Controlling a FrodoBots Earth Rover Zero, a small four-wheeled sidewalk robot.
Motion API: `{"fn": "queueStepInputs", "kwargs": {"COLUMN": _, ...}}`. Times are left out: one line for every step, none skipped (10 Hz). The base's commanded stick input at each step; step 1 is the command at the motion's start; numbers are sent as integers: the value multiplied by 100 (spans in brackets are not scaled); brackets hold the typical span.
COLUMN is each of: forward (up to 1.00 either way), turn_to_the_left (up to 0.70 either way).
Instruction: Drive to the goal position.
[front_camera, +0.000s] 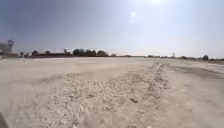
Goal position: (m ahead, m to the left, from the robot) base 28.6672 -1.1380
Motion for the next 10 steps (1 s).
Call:
{"fn": "queueStepInputs", "kwargs": {"forward": 70, "turn_to_the_left": 0}}
{"fn": "queueStepInputs", "kwargs": {"forward": 70, "turn_to_the_left": 0}}
{"fn": "queueStepInputs", "kwargs": {"forward": 70, "turn_to_the_left": 0}}
{"fn": "queueStepInputs", "kwargs": {"forward": 70, "turn_to_the_left": 0}}
{"fn": "queueStepInputs", "kwargs": {"forward": 70, "turn_to_the_left": 0}}
{"fn": "queueStepInputs", "kwargs": {"forward": 70, "turn_to_the_left": 0}}
{"fn": "queueStepInputs", "kwargs": {"forward": 70, "turn_to_the_left": 0}}
{"fn": "queueStepInputs", "kwargs": {"forward": 70, "turn_to_the_left": 0}}
{"fn": "queueStepInputs", "kwargs": {"forward": 70, "turn_to_the_left": 0}}
{"fn": "queueStepInputs", "kwargs": {"forward": 70, "turn_to_the_left": 4}}
